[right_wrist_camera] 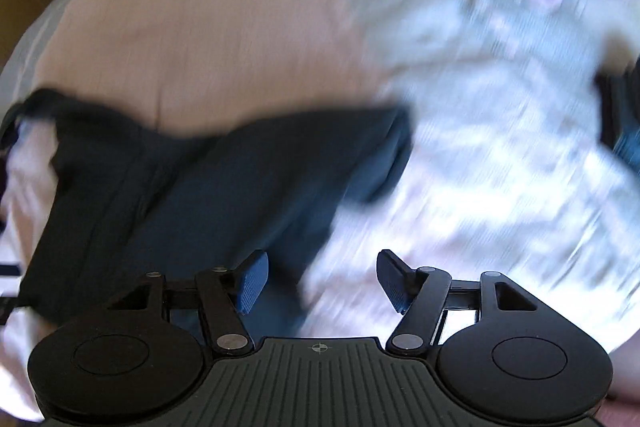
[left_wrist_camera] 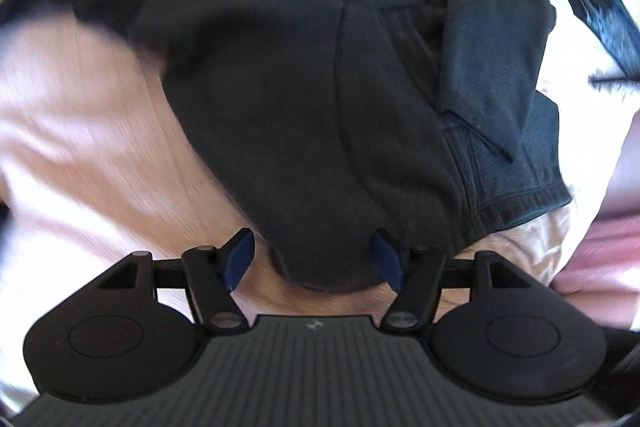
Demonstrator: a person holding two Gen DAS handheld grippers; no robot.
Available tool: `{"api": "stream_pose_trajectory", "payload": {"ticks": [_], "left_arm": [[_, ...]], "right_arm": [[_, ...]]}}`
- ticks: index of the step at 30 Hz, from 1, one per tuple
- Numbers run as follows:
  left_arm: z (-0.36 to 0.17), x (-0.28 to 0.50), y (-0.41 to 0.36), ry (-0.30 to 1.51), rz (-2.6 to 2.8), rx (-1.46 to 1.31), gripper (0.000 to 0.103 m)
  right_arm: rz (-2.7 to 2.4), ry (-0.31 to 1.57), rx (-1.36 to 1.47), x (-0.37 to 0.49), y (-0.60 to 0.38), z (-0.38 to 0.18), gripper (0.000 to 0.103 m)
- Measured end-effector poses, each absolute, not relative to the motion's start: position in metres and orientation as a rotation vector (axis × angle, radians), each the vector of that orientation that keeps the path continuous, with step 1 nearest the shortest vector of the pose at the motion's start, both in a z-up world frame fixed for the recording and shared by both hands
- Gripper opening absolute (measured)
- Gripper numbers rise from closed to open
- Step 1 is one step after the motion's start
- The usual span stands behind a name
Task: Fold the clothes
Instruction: 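Lift the sweatpants off the pile with both grippers and carry them onto the open bed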
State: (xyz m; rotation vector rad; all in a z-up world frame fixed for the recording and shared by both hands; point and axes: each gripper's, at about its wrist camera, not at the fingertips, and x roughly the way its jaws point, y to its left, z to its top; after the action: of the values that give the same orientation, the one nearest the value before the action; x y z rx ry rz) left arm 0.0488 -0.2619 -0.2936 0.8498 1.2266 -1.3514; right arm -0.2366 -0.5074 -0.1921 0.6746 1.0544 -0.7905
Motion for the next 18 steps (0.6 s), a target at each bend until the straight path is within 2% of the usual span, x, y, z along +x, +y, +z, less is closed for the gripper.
{"api": "stream_pose_trajectory", "payload": {"ticks": [1, 4, 6, 8, 11, 12, 13, 14, 18], "left_arm": [[-0.300, 0.049, -0.262, 1.259, -1.356, 0.831, 0.061], [-0.310, 0.035, -0.259, 1.297, -1.385, 0.828, 0.049], [-0.309, 0.033, -0.258, 1.266, -1.428, 0.844, 0.022], [-0.303, 0.037, -0.254, 1.276, -1.458, 0.818, 0.013], [-0.286, 0.042, -0.250, 1.252, -1.504, 0.801, 0.011], [-0.277, 0.042, -0.248, 1.236, -1.522, 0.799, 0.011], [-0.268, 0.041, -0.248, 1.223, -1.542, 0.792, 0.011], [-0.258, 0.040, -0.248, 1.208, -1.562, 0.786, 0.011], [-0.227, 0.026, -0.253, 1.129, -1.590, 0.785, 0.010]], "right_arm": [[-0.769, 1.077, 0.704, -0.240, -0.499, -0.205, 0.064], [-0.730, 1.118, 0.810, -0.250, -0.478, -0.245, 0.064], [-0.716, 1.119, 0.885, -0.259, -0.466, -0.269, 0.064], [-0.697, 1.109, 0.945, -0.266, -0.454, -0.287, 0.064], [-0.701, 1.067, 1.012, -0.277, -0.441, -0.295, 0.063], [-0.706, 1.052, 1.029, -0.282, -0.441, -0.291, 0.055], [-0.710, 1.042, 1.046, -0.287, -0.442, -0.285, 0.020], [-0.710, 1.026, 1.067, -0.293, -0.443, -0.277, 0.005], [-0.638, 0.954, 1.060, -0.312, -0.454, -0.236, 0.003]]}}
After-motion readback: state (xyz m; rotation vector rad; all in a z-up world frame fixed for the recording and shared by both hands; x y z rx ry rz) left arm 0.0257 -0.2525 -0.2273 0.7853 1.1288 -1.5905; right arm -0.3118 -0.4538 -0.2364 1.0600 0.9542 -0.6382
